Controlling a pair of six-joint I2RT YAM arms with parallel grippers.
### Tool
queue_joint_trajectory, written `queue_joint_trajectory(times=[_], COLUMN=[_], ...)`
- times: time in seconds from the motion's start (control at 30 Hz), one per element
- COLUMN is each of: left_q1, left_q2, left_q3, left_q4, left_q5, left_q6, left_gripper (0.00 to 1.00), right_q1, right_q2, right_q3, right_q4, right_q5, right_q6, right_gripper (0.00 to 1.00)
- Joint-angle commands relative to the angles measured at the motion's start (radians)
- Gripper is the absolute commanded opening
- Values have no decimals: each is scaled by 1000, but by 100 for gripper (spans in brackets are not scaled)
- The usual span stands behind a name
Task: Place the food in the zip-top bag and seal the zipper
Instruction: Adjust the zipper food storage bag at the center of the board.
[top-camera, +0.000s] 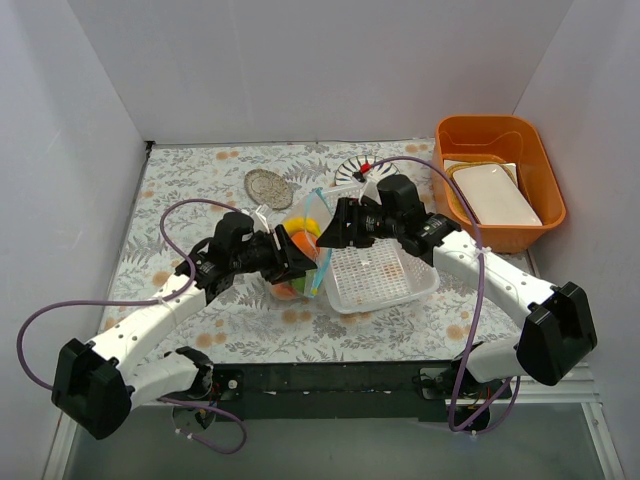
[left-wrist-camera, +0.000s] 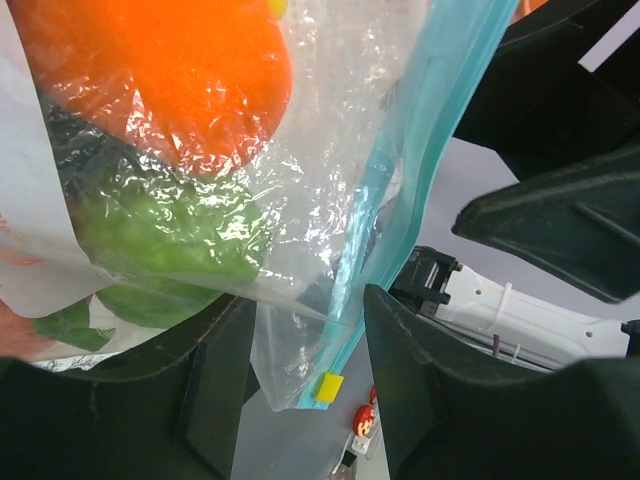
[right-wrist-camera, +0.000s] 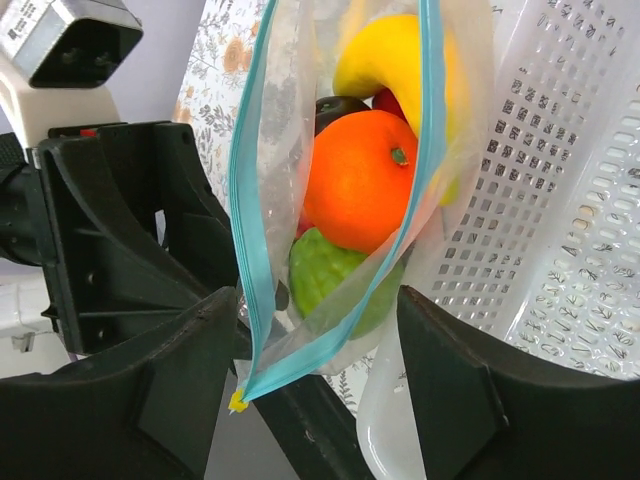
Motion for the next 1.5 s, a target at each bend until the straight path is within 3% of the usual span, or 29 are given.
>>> queue_joint_trajectory(times=[0.0, 0.5, 0.87, 0.97, 1.17, 1.2, 1.3, 1.47], left_q1=[-28, -96, -116, -120, -130, -131, -131, -131], left_q2=[18, 2, -8, -7, -2, -7, -28, -108], left_q3=[24, 20, 14, 12, 18, 17, 18, -4], left_q4=[15, 18, 23, 24, 29, 27, 17, -22], left_q5=[-23, -105, -125, -123, -128, -129, -143, -198], left_q6=[5, -31, -45, -48, -49, -48, -49, -67], left_gripper=[45, 41, 40, 40, 40, 40, 43, 55], right_q1=[28, 92, 140, 149, 169, 169, 169, 164], right_q2=[-5, 62, 136, 153, 156, 151, 136, 116], right_q3=[56, 180, 277, 301, 322, 318, 312, 300], right_q4=[32, -132, -222, -242, -268, -270, -270, -281], right_q5=[-4, 180, 326, 361, 403, 432, 461, 503], right_q6=[-9, -51, -65, -65, -65, -65, -65, -71], right_gripper=[74, 75, 61, 54, 26, 17, 8, 4])
